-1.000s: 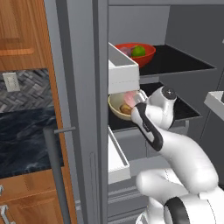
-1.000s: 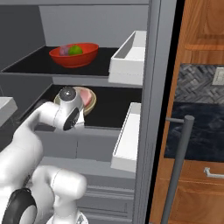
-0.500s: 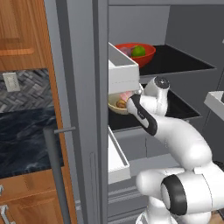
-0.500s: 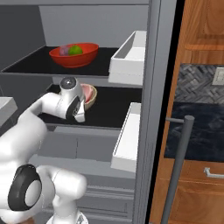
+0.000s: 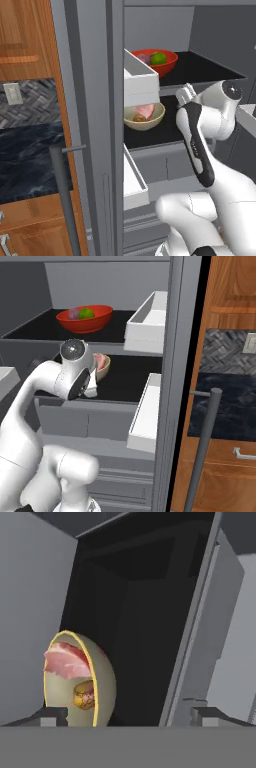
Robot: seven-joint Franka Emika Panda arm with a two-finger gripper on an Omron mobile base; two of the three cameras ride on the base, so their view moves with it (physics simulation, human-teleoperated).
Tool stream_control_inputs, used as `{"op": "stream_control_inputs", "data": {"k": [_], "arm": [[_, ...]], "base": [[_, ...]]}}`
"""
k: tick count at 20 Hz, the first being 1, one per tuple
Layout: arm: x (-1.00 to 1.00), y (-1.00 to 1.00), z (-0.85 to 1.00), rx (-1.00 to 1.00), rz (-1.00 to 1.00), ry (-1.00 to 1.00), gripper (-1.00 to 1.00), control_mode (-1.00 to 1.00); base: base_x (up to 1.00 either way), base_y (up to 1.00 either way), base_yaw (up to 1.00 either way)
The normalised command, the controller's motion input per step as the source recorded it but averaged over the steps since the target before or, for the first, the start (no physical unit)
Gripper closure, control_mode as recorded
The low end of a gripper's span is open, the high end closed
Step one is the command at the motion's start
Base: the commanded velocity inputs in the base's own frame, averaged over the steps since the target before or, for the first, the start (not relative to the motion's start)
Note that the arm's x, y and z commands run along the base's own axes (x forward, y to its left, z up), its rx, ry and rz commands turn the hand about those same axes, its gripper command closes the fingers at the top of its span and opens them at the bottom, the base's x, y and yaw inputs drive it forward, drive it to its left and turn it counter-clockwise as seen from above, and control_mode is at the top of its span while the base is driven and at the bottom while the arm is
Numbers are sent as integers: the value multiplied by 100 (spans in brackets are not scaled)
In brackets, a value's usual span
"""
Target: Place the bowl with the onion and lime on the top shelf of the fridge. Place the bowl with the steak and chicken drumstick on the second highest shelf of the fridge.
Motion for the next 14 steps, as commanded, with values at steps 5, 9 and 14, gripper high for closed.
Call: {"op": "stream_control_inputs", "data": {"k": [5,9,14], "arm": [[-100,-26,100,0,0,-11,-100,-100],[-100,8,100,-5,8,-8,-100,-100],[-100,56,100,-20,28,-14,-100,-100]], "base": [[0,0,0],[0,0,0],[0,0,0]]}}
